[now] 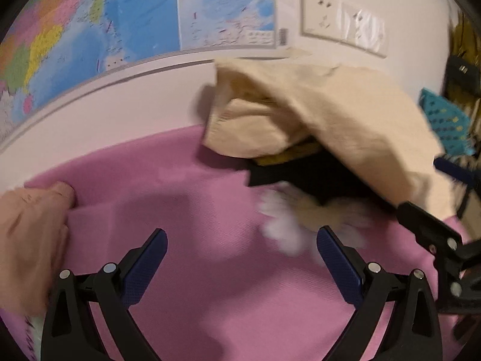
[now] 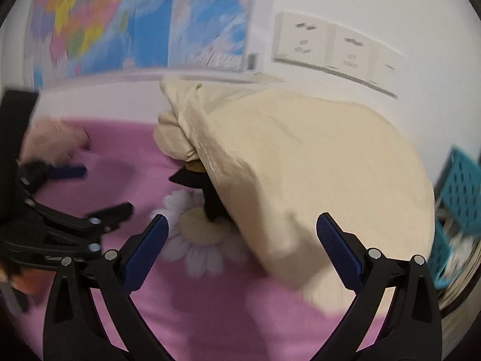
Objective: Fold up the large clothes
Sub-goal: 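Grasp the cream shirt with both grippers and lift it off the bed, then raise the shirt high with both grippers and shake it out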
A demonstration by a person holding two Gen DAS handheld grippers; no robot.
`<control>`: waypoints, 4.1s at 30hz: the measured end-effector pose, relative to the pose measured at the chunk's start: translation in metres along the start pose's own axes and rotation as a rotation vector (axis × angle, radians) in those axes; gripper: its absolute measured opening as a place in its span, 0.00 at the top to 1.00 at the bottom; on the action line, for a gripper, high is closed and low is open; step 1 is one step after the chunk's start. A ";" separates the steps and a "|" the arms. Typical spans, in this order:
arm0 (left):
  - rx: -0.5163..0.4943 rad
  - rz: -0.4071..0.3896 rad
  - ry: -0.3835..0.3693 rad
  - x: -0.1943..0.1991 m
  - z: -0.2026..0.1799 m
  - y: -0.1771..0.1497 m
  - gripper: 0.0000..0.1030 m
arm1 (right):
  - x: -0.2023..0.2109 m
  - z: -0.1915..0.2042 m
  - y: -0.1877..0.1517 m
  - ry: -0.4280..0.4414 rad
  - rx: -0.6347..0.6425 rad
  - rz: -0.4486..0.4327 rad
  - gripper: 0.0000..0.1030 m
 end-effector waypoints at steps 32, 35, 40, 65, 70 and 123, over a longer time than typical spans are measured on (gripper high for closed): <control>0.034 -0.161 -0.099 -0.026 0.052 0.049 0.07 | 0.108 -0.138 0.188 -0.063 -0.055 -0.270 0.98; 0.025 -0.226 -0.188 -0.010 0.032 0.063 0.07 | 0.156 -0.165 0.204 -0.070 -0.092 -0.324 0.98; -0.056 -0.374 -0.342 0.023 -0.039 0.087 0.07 | 0.195 -0.187 0.211 -0.047 -0.143 -0.380 0.98; -0.112 -0.654 -0.822 0.154 -0.101 0.170 0.34 | 0.383 -0.194 0.244 -0.087 -0.126 -0.644 0.99; -0.207 -0.707 -0.857 0.166 -0.111 0.122 0.07 | 0.419 -0.166 0.244 -0.043 -0.098 -0.669 0.99; 0.027 0.042 0.202 0.033 0.267 -0.003 0.98 | -0.042 0.053 0.114 0.465 -0.303 0.151 0.98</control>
Point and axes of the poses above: each gripper's, at about its wrist camera, not at the fingertips, and x roughly against the way its jaws point, z to its left, y to its top, the point moved 7 cm from there along -x, roughly the way its jaws point, and after that the axes turned 6 degrees about -z, right-handed, at the moved point
